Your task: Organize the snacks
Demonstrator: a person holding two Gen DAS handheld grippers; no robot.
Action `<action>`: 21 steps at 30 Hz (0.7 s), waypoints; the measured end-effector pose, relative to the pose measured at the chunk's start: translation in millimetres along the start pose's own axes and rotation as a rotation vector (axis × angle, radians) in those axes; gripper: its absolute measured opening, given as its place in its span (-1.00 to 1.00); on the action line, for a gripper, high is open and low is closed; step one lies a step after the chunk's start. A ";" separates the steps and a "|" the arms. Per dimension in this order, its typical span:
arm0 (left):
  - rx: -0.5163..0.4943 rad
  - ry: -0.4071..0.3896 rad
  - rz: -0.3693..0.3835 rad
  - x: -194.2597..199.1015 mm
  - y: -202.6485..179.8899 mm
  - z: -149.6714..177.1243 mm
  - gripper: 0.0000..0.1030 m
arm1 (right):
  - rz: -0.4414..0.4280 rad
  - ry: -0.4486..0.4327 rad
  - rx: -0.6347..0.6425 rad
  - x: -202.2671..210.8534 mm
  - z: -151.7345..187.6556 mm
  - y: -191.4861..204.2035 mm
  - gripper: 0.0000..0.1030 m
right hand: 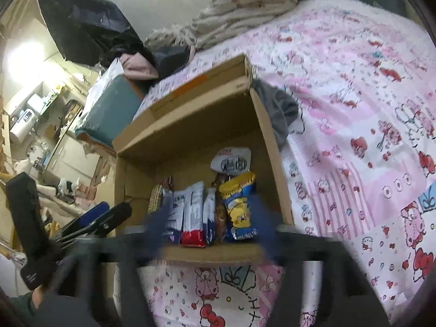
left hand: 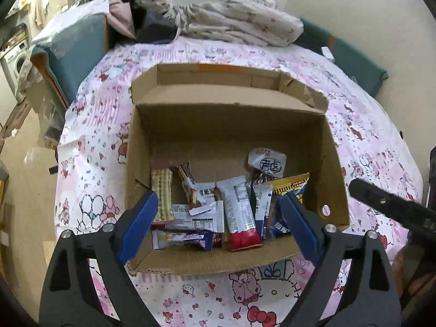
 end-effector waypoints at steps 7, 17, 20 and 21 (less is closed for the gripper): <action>0.059 -0.094 -0.040 32.4 15.9 -5.3 0.74 | 0.076 -0.139 0.137 28.1 -5.8 24.4 0.95; 0.049 -0.214 -0.042 98.7 27.3 17.1 0.74 | 0.179 -0.229 0.246 75.4 10.5 55.3 1.00; 0.055 -0.211 -0.036 110.9 31.0 30.6 0.74 | 0.188 -0.231 0.260 84.3 20.7 62.7 1.00; 0.057 -0.211 -0.042 113.8 31.7 34.6 0.74 | 0.194 -0.230 0.265 86.4 24.4 64.7 1.00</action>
Point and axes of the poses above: each gripper's, at about its wrist camera, not at the fingertips, and x roughly against the way its jaws point, y to its left, z to its underside, the point moved 4 cm from there along -x, roughly the way its jaws point, and after that the axes turned 12 degrees about x, right-handed, at the moved point
